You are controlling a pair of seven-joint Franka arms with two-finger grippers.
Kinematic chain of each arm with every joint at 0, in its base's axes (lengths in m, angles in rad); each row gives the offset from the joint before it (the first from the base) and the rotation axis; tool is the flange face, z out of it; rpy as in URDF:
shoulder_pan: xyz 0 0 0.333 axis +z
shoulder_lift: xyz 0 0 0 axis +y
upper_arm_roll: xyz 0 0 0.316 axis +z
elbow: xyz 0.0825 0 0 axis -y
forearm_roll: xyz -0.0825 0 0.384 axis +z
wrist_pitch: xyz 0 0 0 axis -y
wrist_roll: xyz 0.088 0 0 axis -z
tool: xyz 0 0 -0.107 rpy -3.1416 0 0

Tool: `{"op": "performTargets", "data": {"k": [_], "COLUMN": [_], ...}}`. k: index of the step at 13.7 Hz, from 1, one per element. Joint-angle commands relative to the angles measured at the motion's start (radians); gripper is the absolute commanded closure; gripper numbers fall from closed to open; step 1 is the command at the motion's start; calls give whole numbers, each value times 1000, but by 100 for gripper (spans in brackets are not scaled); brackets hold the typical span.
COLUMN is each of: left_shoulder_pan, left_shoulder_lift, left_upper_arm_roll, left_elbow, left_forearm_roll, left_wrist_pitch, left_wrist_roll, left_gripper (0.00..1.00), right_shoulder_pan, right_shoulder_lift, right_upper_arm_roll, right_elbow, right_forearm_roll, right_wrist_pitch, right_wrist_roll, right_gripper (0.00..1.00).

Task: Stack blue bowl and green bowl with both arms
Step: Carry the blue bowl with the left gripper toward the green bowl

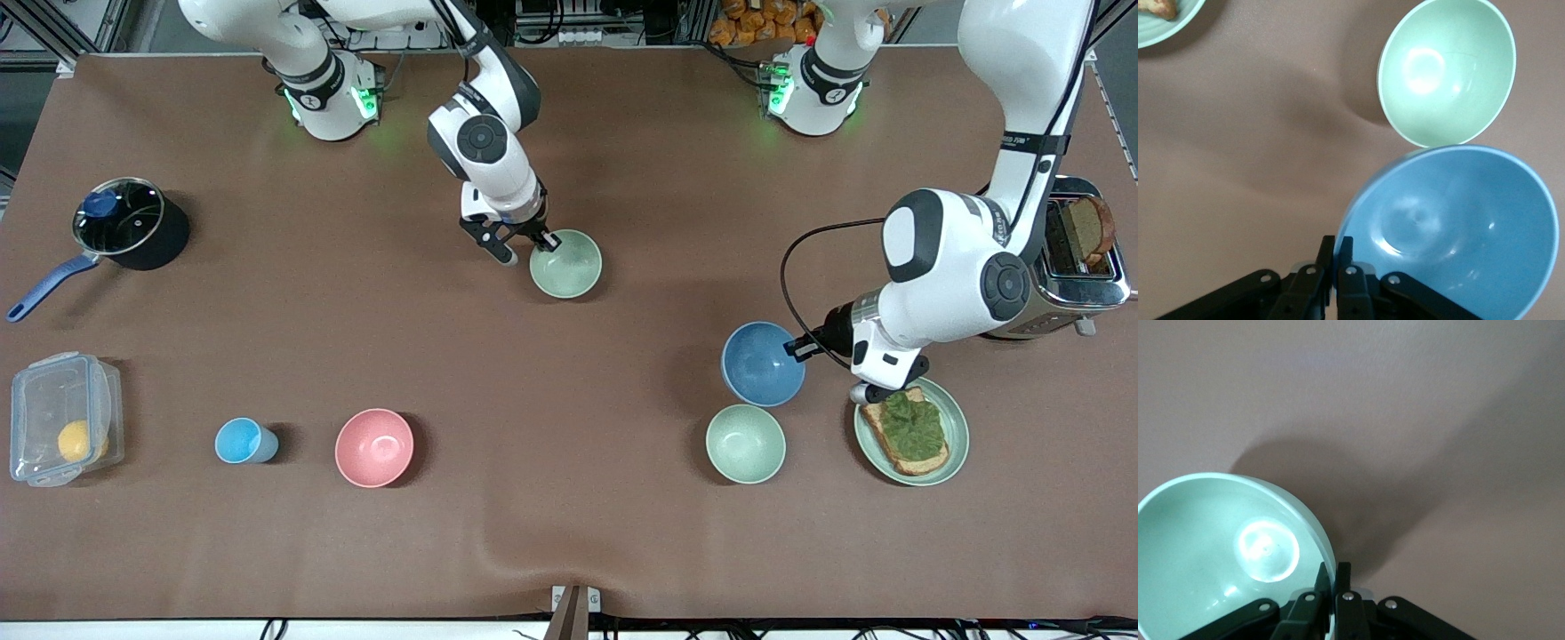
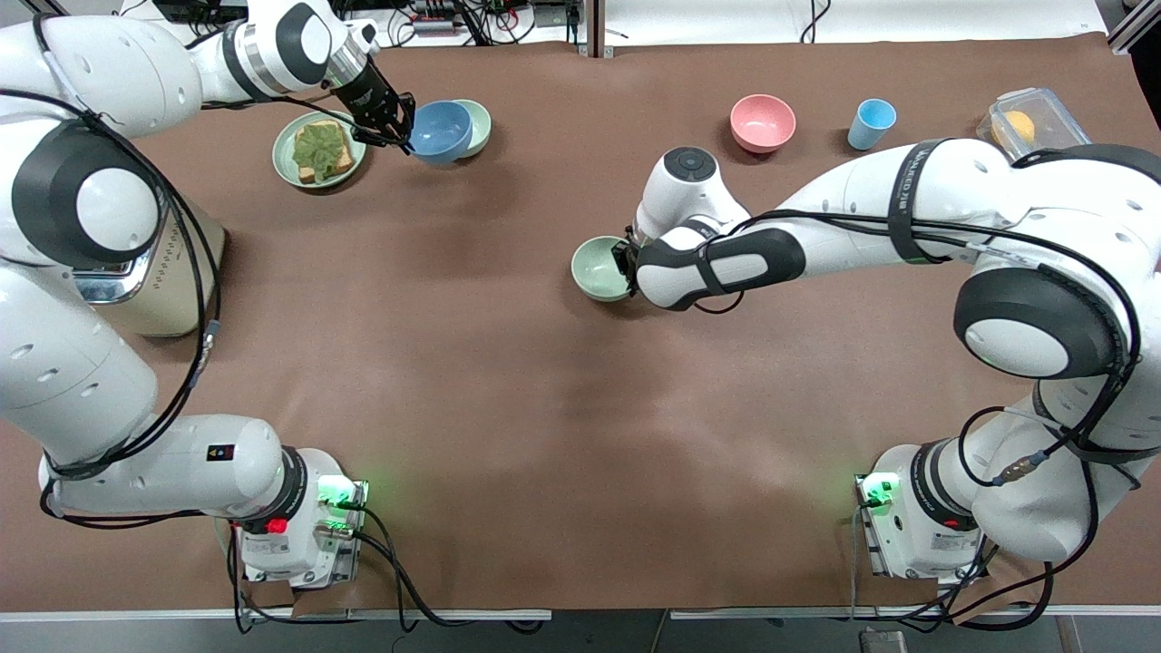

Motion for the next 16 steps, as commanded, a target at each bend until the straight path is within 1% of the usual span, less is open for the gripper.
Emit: {"op": "performTargets", "data": {"k": [1, 3, 4, 5, 6, 7, 9, 11, 12, 13, 15, 16], "left_shoulder_pan": [3, 3, 3, 3, 3, 3, -8, -50, -66, -81, -115, -115], "left_shoulder_lift": [-30, -30, -30, -30, -30, -30, -36, -54, -65, -88, -152, -186], "left_upper_arm_roll": [-3, -3, -3, -3, -3, -3, -3, -3, -3, -3, -18, -42], "left_elbow": [-30, -30, -30, -30, -30, -30, -33, -49, -63, -95, -206, -255], "left_forearm_roll": [-8, -8, -8, -8, -8, -8, -8, -8, -8, -8, -8, -8], "left_wrist_pitch": [13, 13, 13, 13, 13, 13, 13, 16, 34, 62, 164, 192], "left_wrist_roll": [-12, -12, -13, -13, -13, -13, -24, -70, -76, -79, -105, -108], "left_gripper": [100, 100, 100, 100, 100, 100, 100, 100, 100, 100, 100, 100], "right_shoulder_pan": [22, 32, 37, 37, 31, 23, 22, 20, 19, 10, -39, -70], "right_shoulder_lift": [26, 44, 52, 53, 53, 52, 46, 44, 43, 41, 41, 44], "right_upper_arm_roll": [-17, -18, -20, -26, -26, -26, -26, -26, -26, -26, -25, -23], "right_elbow": [30, 37, 39, 45, 53, 56, 66, 68, 73, 100, 198, 249], "right_forearm_roll": [-17, -24, -24, -24, -21, -18, -18, -18, -17, -11, -7, 15], "right_wrist_pitch": [15, 25, 31, 30, 27, 25, 13, 4, -22, -81, -294, -388], "right_wrist_roll": [60, 99, 99, 99, 106, 128, 184, 191, 191, 189, 183, 189], "right_gripper": [100, 100, 79, 51, 39, 32, 31, 22, 19, 18, 18, 4]}}
